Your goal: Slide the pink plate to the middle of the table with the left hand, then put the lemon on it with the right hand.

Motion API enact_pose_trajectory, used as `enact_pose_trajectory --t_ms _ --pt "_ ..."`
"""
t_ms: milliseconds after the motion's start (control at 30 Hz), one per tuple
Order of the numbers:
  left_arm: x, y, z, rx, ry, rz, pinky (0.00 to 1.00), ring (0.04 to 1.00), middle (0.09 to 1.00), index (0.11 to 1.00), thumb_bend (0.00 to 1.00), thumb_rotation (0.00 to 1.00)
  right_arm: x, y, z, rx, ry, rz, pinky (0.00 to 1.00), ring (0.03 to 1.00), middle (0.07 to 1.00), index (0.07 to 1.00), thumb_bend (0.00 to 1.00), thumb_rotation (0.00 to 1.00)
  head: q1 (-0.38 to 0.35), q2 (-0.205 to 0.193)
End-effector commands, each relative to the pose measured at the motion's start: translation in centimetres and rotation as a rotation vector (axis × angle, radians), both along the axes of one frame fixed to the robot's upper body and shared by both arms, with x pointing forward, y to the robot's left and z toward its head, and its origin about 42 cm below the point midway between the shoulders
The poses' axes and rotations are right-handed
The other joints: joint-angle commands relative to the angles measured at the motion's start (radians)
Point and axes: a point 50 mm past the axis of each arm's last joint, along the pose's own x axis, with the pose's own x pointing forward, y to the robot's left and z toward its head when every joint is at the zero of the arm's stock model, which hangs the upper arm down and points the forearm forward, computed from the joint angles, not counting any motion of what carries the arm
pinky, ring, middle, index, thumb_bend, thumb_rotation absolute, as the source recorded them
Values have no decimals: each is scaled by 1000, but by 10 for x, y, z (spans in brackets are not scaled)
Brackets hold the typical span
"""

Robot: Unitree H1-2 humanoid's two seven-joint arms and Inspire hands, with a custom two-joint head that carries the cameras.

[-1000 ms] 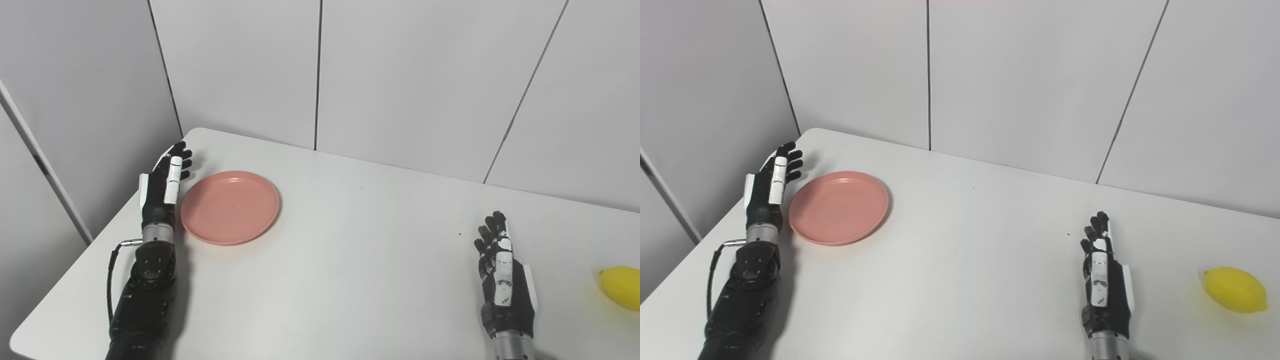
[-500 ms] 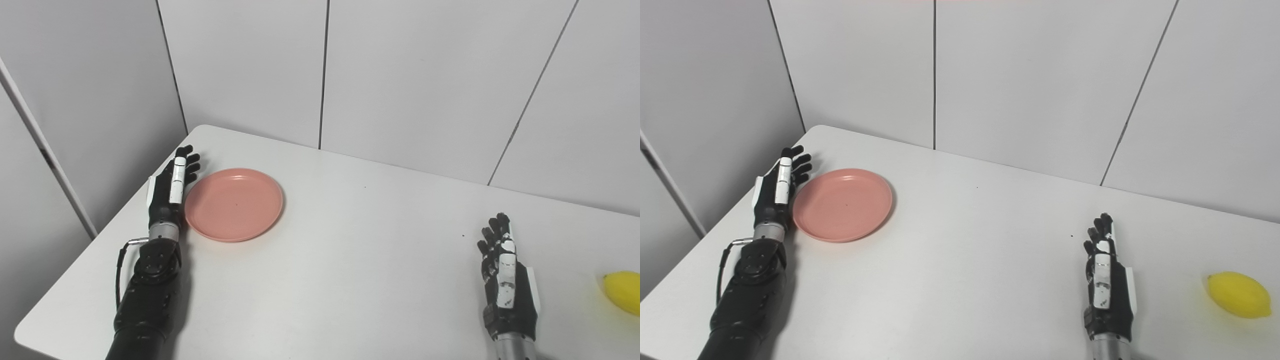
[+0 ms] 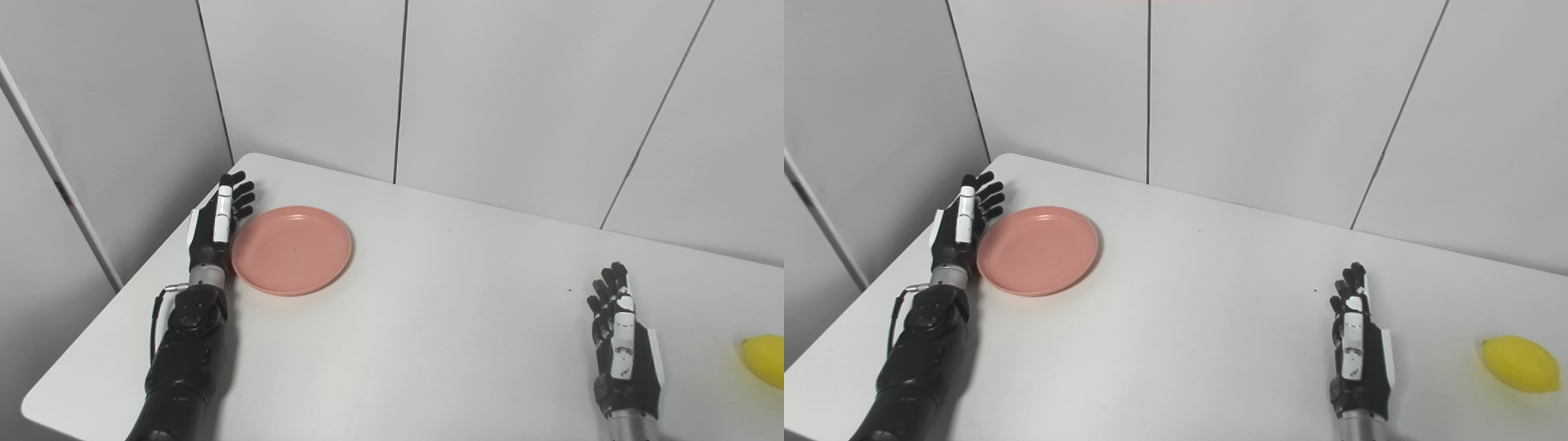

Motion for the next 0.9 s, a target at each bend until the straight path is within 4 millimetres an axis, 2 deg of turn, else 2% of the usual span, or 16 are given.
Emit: enact_pose_trajectory --t_ms 0,400,867 --pt "3 -6 2 -16 -34 -27 823 834 833 815 633 1000 -1 -1 0 7 -42 -5 1000 1000 1000 1000 745 1000 0 0" --pt "0 -15 4 -26 -3 -136 797 817 823 811 636 1000 -1 0 2 8 -42 -7 1000 1000 1000 1000 737 1000 0 1" --pt "5 -38 7 -10 22 -240 800 818 825 823 602 1000 0 2 1 22 -43 -8 1000 1000 1000 1000 737 1000 -8 1"
